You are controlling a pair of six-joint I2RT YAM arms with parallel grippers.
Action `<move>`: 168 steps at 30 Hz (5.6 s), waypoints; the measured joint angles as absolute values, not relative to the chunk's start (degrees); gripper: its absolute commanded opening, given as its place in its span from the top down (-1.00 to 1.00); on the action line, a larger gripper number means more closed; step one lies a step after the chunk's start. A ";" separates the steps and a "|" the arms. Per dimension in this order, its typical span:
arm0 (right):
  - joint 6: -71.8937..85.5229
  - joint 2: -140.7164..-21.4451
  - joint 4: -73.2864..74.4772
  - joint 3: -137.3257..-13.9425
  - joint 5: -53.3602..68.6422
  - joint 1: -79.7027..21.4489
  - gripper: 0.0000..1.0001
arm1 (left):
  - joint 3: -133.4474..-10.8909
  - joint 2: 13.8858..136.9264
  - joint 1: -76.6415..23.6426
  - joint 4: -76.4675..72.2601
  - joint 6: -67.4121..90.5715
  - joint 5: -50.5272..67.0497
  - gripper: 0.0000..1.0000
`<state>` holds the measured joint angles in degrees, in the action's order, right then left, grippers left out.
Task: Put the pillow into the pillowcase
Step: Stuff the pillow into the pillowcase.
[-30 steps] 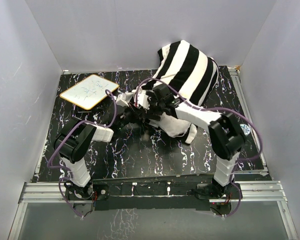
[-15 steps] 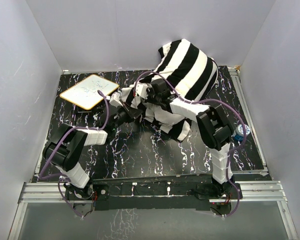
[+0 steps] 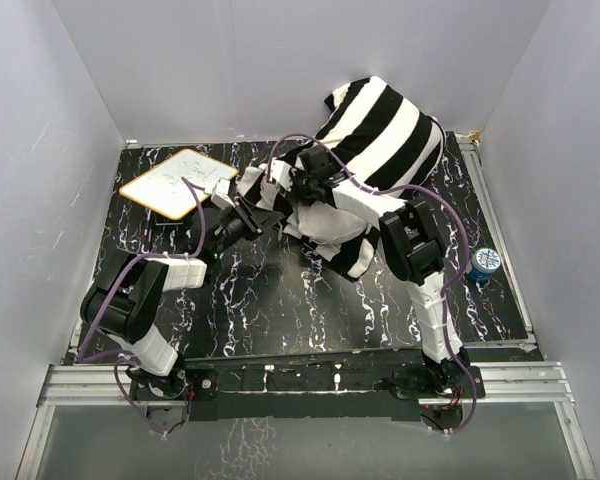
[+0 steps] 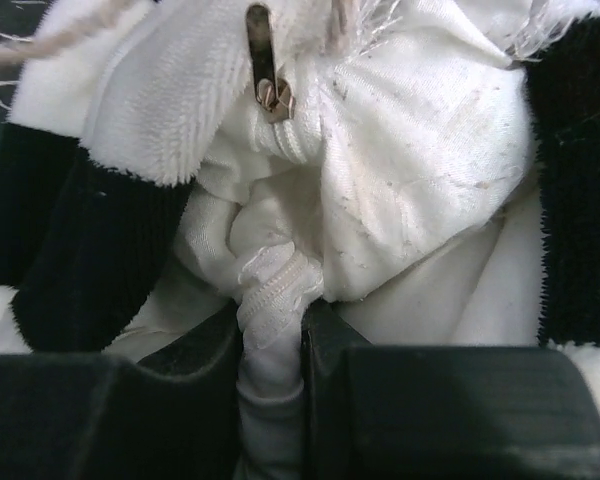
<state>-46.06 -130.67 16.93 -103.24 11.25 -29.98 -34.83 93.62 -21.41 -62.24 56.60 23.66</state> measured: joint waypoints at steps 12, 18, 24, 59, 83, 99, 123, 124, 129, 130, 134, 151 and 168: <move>-43.24 -130.21 21.30 -104.36 26.06 -26.33 0.76 | -48.40 102.06 -13.58 -41.34 50.87 19.62 -0.54; -43.27 -130.04 21.43 -103.96 27.64 -26.06 0.76 | -56.82 104.88 -13.41 -35.53 47.75 19.77 -0.56; -43.24 -129.82 21.47 -103.66 28.51 -25.91 0.76 | -64.23 111.61 -13.65 -30.13 45.36 20.73 -0.41; -43.05 -125.84 40.32 -105.16 42.17 -20.03 -0.45 | -54.26 97.51 -17.41 -34.92 51.96 38.13 -0.33; -74.41 -82.87 59.70 -76.55 36.71 -13.69 -0.95 | -33.74 77.54 -26.68 -35.46 46.63 31.14 -0.39; -47.83 -96.40 22.65 -71.40 23.27 -14.98 0.85 | -22.17 82.35 -33.45 -56.51 47.70 20.75 -0.38; -27.49 -113.95 26.50 -95.53 28.93 -20.18 0.85 | -50.24 120.14 -50.22 -63.79 37.45 -11.09 -0.68; -27.35 -114.02 26.61 -95.64 28.93 -20.21 0.85 | -51.77 120.49 -50.83 -62.28 37.41 -12.84 -0.76; -26.76 -114.50 26.98 -96.23 29.15 -20.29 0.84 | -59.16 121.71 -53.01 -52.27 38.00 -22.63 -0.78; -26.70 -114.52 27.09 -96.23 29.12 -20.34 0.84 | -60.34 122.21 -53.30 -51.16 38.13 -24.36 -0.71; -26.65 -114.52 27.22 -96.23 28.91 -20.62 0.84 | -64.90 125.01 -53.58 -48.40 37.89 -29.74 0.56; -37.21 -118.61 16.01 -94.50 11.66 -24.03 0.85 | -44.97 95.46 -53.43 -46.02 12.45 -23.59 1.00; -56.97 -114.78 26.55 -88.79 13.30 -20.43 0.44 | -33.76 74.22 -43.64 -46.92 15.81 -8.08 0.03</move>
<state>-56.97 -114.78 26.55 -88.79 13.30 -20.43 -33.76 74.22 -43.64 -46.92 15.81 -8.08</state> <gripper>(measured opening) 0.185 0.127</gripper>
